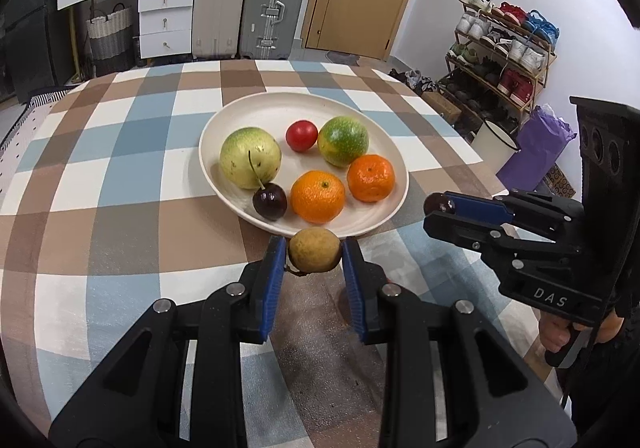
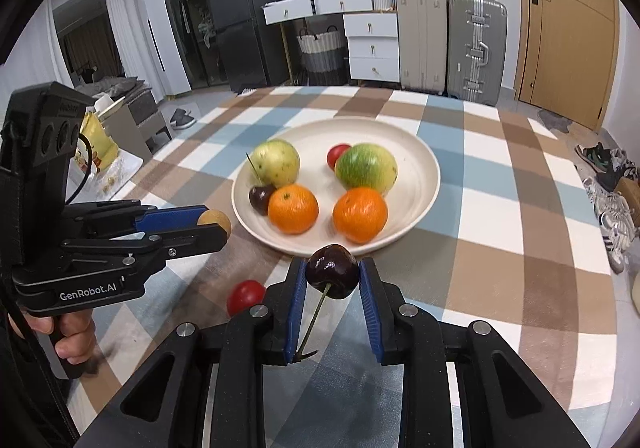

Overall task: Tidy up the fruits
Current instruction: 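Carry the brown fruit and cherry onto the plate and open both grippers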

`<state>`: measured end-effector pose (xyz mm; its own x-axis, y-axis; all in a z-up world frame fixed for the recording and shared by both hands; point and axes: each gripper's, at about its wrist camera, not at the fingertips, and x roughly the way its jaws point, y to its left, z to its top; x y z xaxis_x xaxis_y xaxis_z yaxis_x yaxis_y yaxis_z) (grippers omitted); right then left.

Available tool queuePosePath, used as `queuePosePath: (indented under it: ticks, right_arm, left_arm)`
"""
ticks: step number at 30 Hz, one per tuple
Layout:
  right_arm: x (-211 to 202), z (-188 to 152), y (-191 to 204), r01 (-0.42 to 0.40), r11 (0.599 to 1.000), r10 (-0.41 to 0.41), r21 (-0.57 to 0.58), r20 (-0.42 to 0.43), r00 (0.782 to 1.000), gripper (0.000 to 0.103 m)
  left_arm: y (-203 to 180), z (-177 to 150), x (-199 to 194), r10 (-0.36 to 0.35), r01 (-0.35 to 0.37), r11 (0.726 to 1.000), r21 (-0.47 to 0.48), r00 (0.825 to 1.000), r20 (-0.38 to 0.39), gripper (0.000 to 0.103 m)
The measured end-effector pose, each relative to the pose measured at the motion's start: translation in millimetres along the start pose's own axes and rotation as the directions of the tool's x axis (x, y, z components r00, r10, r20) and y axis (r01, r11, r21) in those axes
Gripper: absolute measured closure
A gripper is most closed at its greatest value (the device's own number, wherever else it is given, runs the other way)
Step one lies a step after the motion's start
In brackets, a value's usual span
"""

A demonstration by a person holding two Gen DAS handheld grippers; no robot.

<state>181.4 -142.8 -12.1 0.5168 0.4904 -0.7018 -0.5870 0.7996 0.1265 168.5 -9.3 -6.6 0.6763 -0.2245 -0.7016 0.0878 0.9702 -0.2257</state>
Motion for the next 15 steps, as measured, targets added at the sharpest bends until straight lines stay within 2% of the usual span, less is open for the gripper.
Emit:
queuePosePath:
  ticks: [15]
  right_arm:
    - [-29.9, 23.2, -0.2, -0.005, 1.0, 0.005, 0.004, 0.075, 0.997, 0.076]
  left_arm:
    - [-2.2, 20.1, -27.9, 0.018, -0.018, 1.0, 0.004, 0.997, 0.071, 0.077]
